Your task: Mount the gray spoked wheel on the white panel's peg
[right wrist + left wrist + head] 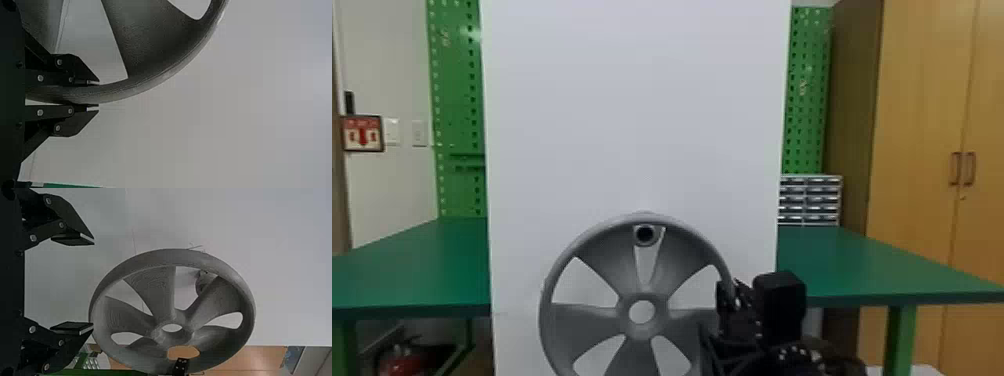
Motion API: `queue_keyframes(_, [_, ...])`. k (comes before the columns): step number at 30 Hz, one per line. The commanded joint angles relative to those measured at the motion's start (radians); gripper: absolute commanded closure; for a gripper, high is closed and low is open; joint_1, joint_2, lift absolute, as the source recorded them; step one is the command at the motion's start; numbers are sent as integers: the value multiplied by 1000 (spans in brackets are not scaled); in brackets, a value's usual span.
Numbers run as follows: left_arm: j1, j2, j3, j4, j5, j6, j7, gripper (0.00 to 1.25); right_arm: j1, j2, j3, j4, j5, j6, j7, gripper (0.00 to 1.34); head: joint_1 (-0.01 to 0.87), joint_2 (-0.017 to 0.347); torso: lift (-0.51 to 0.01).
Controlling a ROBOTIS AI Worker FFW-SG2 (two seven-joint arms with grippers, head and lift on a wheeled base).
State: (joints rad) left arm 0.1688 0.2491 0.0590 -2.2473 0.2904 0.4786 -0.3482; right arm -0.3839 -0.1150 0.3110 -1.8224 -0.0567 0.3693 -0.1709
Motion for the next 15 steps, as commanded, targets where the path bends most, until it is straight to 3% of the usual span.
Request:
queue_keyframes(1, [1, 1, -1, 0, 1, 0, 0, 483, -33, 3, -3, -3, 9, 33, 10, 1171, 123, -8, -400])
queue_keyframes(15, [-3, 9, -8, 2, 4, 0, 3, 483, -95, 11, -44, -46, 15, 122, 71, 1171, 123, -8, -400])
